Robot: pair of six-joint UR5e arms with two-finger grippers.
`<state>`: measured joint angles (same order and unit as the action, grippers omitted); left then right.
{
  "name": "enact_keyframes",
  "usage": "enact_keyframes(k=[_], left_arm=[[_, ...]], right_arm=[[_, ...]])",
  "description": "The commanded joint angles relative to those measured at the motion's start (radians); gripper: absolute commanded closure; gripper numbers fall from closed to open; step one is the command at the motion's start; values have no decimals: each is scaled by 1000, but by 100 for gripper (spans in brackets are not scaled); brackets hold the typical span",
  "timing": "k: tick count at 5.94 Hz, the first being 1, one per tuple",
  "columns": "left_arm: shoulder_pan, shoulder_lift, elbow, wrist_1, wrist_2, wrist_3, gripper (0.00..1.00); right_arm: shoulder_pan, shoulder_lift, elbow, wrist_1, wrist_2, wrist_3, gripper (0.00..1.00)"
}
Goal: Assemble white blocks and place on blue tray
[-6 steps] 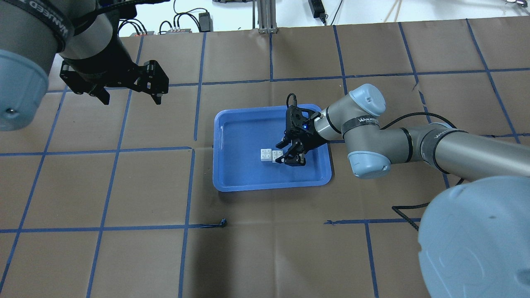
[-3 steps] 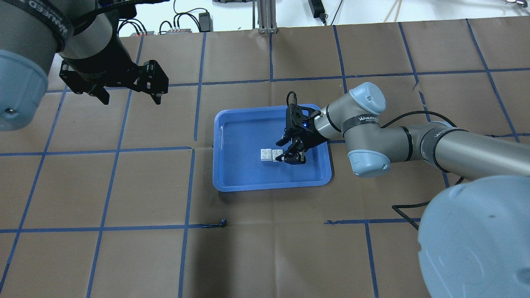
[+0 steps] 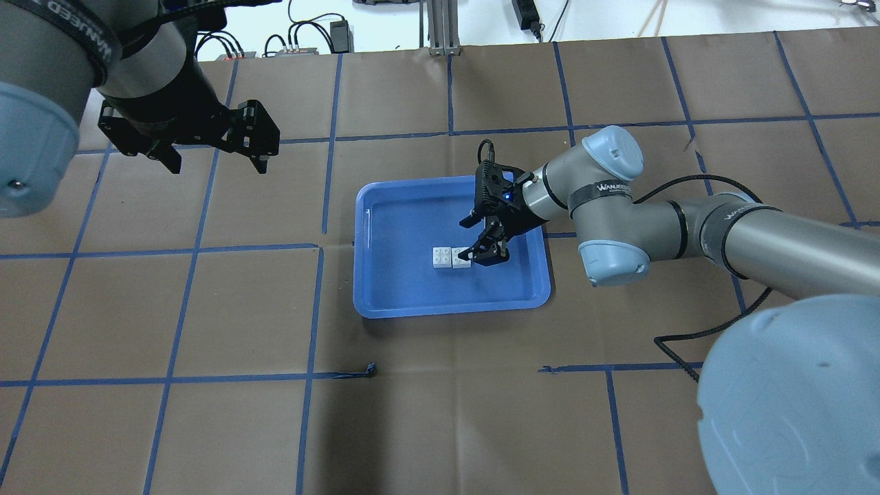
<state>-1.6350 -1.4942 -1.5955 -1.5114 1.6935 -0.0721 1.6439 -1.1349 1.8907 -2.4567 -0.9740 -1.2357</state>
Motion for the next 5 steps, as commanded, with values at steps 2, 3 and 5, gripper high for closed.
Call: enact_keyframes(k=[2,3,5], left_arm=[[0,-1,0,0,0,0,1],[0,0,0,-1,0,0,1],[0,3,0,-1,-2,0,1]], right_arm=[[-19,-141,-270,556,-281,309,0],[-21,-149,-345,697,-375,507,0],[-29,-242,-377,827,-455,713,0]])
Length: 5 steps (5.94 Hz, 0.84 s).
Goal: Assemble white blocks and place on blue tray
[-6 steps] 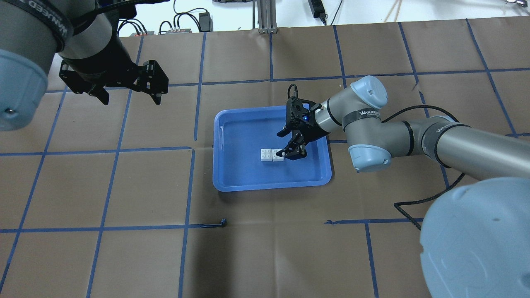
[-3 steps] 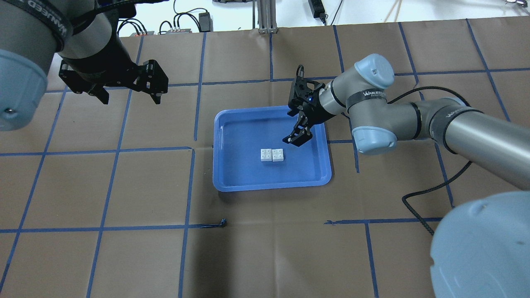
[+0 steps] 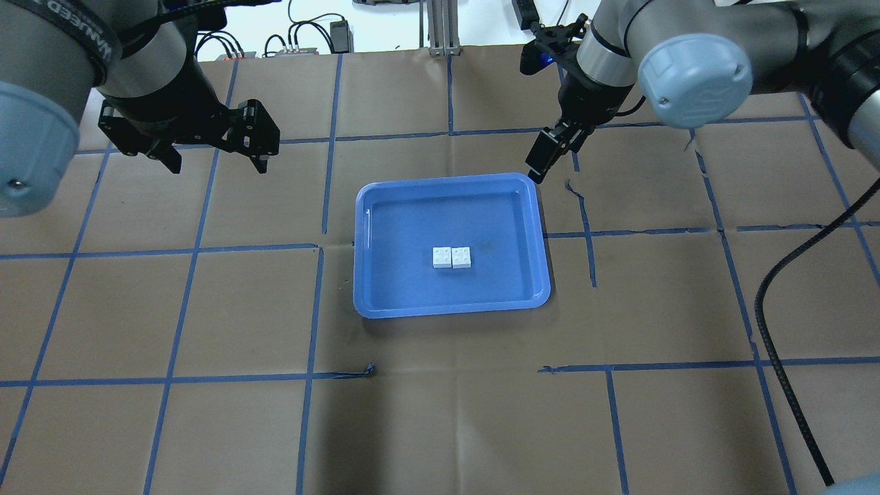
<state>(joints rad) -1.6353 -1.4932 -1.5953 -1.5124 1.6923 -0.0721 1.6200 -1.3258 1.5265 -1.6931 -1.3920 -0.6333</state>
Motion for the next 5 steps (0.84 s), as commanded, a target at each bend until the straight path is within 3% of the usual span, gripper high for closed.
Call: enact_keyframes(k=[1,2,3,5], left_arm=[[0,2,-2,-2,0,0,1],[0,2,-2,0,0,0,1],[0,2,-2,-2,0,0,1],[0,2,-2,0,0,0,1]], right_arm=[[-6,-134,-9,107,-130,335,0],[-12,-201,-14,203,-203,515,0],[-28,-246,-11,219,-232,539,0],[-20,-286,-11,250,-219,677,0]])
